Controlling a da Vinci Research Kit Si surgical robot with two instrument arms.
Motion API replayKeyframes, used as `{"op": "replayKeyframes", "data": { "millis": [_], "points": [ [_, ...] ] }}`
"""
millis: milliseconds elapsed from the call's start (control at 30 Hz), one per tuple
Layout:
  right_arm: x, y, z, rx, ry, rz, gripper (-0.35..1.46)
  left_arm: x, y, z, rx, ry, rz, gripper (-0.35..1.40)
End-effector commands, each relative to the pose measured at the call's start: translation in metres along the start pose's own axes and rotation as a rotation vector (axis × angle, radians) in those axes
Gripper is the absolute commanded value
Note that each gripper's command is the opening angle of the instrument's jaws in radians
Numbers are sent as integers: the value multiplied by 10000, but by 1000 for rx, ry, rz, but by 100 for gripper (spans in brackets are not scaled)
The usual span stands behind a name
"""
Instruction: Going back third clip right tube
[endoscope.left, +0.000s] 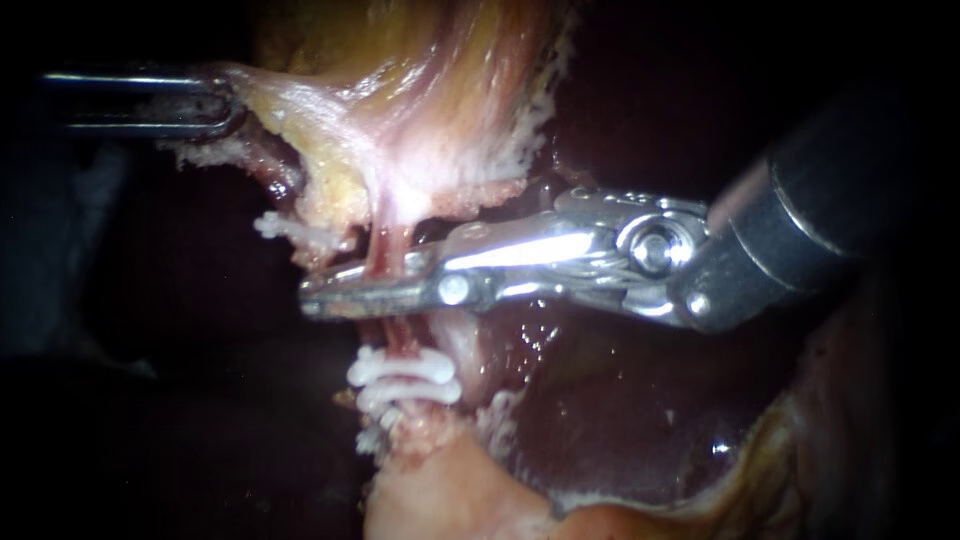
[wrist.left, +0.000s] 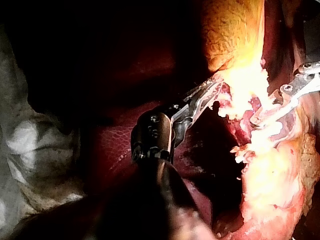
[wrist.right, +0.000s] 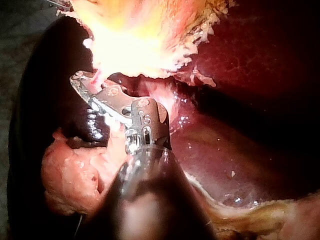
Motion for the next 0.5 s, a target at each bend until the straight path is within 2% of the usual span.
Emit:
{"op": "replayKeyframes", "data": {
  "millis": [33, 233, 300, 400, 500],
  "points": [
    [0, 0, 0, 0, 0, 0, -35, 0, 0, 0, -1, 0, 0, -35],
    [0, 3, -1, 14, -8, -2, -34, 0, 0, -1, -4, -2, 0, -35],
    [0, 5, -1, 23, -15, -5, -3, 0, 0, -1, -4, -2, 0, -35],
    [0, 7, 0, 34, -22, -14, 27, 0, 0, -1, -4, -2, 0, -35],
    [-4, 9, 1, 31, -22, -17, 36, 0, 0, -1, -7, -4, 0, -35]
  ]
}}
